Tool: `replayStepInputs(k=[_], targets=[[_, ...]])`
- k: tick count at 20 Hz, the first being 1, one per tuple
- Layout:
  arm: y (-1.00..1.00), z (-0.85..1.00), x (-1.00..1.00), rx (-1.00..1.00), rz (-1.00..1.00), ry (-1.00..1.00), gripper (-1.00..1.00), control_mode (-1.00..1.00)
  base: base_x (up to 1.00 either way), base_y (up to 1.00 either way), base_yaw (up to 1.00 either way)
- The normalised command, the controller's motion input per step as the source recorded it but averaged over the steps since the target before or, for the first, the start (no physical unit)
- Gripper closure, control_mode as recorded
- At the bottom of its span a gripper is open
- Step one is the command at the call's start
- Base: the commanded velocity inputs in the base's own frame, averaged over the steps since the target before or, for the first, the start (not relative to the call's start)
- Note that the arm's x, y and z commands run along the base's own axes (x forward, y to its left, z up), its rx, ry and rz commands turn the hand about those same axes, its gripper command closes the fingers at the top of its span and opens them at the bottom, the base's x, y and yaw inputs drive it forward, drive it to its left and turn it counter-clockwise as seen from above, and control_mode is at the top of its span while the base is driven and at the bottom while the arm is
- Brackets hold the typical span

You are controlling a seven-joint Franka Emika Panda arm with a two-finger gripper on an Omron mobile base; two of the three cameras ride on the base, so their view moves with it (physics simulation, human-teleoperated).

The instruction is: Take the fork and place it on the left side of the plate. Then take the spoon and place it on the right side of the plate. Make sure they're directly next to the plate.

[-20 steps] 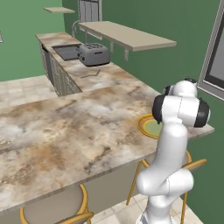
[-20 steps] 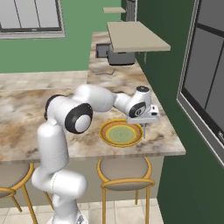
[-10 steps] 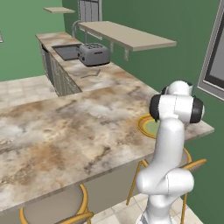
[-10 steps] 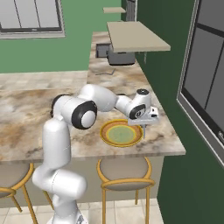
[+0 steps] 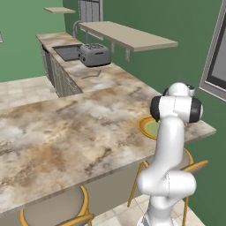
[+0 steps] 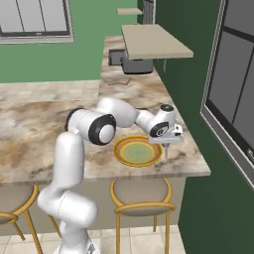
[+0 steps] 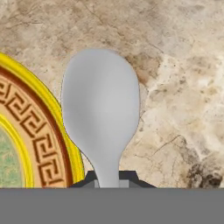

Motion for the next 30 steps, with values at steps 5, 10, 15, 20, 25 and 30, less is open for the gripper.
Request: replayStepInputs(k=[5, 10, 15, 20, 25, 30], targets=[[-0.20, -0.13, 0.13, 0.05, 0.00, 0.00, 1.00, -1.00, 0.00, 0.00, 0.00], [-0.08, -0.14, 0.12, 0.02, 0.00, 0.00, 1.00, -1.00, 0.00, 0.00, 0.00], [0.00, -0.19, 0.18, 0.00, 0.00, 0.00, 1.00, -1.00, 0.00, 0.00, 0.00], [0.00, -0.16, 0.19, 0.00, 0.00, 0.00, 1.00, -1.00, 0.00, 0.00, 0.00], [0.00, -0.12, 0.19, 0.00, 0.00, 0.00, 1.00, -1.00, 0.00, 0.00, 0.00], [0.00, -0.05, 0.22, 0.01, 0.00, 0.00, 1.00, -1.00, 0.00, 0.00, 0.00]])
